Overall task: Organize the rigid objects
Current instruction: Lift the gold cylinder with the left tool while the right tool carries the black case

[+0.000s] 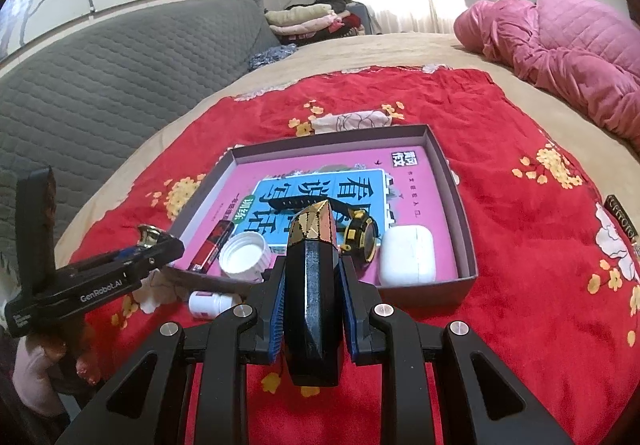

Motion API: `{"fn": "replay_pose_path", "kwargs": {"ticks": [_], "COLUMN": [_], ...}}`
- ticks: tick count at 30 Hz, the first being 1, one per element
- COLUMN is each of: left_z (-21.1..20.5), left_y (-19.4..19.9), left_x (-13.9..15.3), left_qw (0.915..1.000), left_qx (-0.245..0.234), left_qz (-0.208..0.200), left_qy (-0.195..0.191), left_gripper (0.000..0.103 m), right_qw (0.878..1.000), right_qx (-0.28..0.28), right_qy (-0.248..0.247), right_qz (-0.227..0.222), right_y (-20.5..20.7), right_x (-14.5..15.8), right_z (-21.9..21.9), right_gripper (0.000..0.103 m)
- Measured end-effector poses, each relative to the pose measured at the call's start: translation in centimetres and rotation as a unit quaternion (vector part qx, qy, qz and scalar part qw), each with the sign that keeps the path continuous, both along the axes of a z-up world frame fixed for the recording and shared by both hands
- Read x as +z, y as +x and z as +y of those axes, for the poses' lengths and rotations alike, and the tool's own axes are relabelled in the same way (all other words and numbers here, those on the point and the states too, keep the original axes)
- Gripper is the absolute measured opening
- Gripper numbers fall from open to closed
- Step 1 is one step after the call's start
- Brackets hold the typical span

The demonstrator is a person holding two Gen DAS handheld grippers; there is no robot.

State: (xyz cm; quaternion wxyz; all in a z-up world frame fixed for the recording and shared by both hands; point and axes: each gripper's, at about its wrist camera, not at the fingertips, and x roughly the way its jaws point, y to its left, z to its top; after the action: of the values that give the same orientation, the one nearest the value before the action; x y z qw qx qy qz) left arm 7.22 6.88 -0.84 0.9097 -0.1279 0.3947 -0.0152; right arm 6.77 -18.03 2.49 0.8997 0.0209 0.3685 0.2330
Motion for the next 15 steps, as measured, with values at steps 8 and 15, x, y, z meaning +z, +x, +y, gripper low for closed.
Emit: {"fn": "replay_pose_path", "kwargs": {"ticks": [8,15], "left_z": [0.4,0.6], "left_y": [0.5,1.1], "left_x": [-0.3,-0.6], "left_qw": [1.0,1.0], "left_qx": [0.002,0.001], "left_qz": [0.001,0.004], "left_qy": [0.003,-0.001], "left_gripper": [0.036,0.036], "right_qw": [1.0,1.0], "right_qx": [0.0,0.007], "right_qy": [-0.001,0.001], "right_qz": [0.001,-0.001], "right_y": [0.8,1.5], "right_x": [0.0,0.2], "right_z": [0.7,2.0], "right_gripper": [0.024,0.024]}}
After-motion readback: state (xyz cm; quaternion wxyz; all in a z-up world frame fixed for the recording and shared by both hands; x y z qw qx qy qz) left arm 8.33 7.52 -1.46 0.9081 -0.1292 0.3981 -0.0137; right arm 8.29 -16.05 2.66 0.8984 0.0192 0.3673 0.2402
